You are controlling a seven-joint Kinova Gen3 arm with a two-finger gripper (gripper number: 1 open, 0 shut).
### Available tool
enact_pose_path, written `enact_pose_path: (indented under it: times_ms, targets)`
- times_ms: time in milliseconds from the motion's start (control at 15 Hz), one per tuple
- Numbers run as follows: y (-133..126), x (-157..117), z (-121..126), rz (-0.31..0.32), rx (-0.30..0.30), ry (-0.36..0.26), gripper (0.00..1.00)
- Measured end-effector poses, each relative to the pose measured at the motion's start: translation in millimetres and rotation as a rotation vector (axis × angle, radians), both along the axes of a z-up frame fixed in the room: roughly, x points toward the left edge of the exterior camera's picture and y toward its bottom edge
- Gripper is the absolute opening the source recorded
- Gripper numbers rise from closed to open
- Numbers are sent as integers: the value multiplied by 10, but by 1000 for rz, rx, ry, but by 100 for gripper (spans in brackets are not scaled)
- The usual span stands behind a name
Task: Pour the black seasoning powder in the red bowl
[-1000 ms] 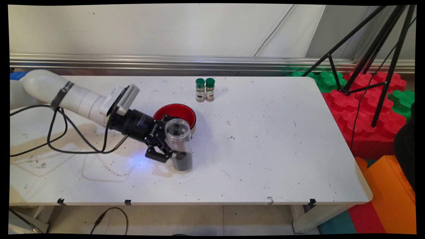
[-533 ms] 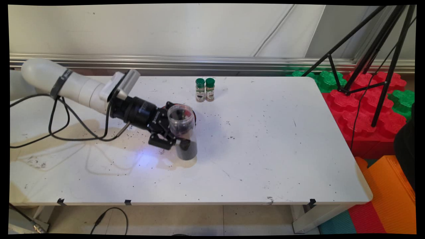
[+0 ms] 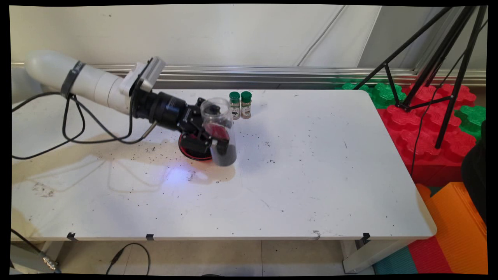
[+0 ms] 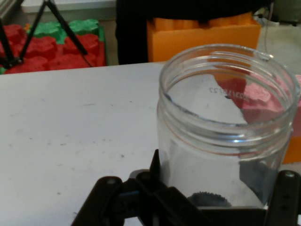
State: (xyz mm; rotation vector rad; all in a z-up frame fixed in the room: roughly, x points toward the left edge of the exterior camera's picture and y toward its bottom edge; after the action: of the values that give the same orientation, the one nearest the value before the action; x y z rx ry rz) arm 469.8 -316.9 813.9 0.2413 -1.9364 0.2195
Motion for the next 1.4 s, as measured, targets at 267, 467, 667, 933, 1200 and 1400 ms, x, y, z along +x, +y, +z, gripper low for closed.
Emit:
enact_pose_path:
  times_ms: [267,467,667,933,1200,1400]
  targets:
    - [-135,37,111,29,-22,-1,0]
    - [-244,85,186,56,-42,-7,0]
    - [-334,154,237,83,-62,-19,0]
    - [-440,291,287,120,-91,-45,0]
    - [-513,421,313,152,-118,-71,0]
    - [-574,529,323,176,-140,-95,0]
